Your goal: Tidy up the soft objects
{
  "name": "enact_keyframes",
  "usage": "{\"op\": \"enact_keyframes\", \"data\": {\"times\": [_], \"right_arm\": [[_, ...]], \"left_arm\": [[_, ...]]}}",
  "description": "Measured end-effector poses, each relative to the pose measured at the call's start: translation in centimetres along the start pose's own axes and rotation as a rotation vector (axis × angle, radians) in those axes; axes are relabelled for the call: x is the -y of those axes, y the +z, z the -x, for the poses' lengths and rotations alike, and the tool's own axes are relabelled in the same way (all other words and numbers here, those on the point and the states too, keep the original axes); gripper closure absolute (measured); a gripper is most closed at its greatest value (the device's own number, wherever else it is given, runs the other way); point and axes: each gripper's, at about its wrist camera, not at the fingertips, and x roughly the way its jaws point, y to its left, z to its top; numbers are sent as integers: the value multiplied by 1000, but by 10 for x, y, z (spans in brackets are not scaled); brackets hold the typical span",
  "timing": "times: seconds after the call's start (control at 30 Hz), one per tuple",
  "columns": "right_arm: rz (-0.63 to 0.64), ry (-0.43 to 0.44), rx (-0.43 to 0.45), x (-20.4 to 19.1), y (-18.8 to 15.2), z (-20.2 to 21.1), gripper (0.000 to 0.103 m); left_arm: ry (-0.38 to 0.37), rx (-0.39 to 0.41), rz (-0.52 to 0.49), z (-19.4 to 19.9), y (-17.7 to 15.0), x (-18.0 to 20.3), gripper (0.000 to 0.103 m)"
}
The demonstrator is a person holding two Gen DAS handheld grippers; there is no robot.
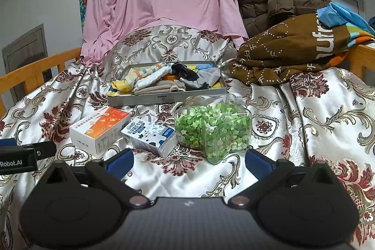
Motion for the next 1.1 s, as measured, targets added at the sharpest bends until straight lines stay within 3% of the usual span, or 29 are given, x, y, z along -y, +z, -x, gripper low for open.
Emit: {"op": "enact_keyframes", "data": {"times": [1.1], "right_arm": [[0, 0, -3, -1, -2, -1, 0]], "left_arm": [[-15, 17, -3, 4, -1, 4, 1]]}}
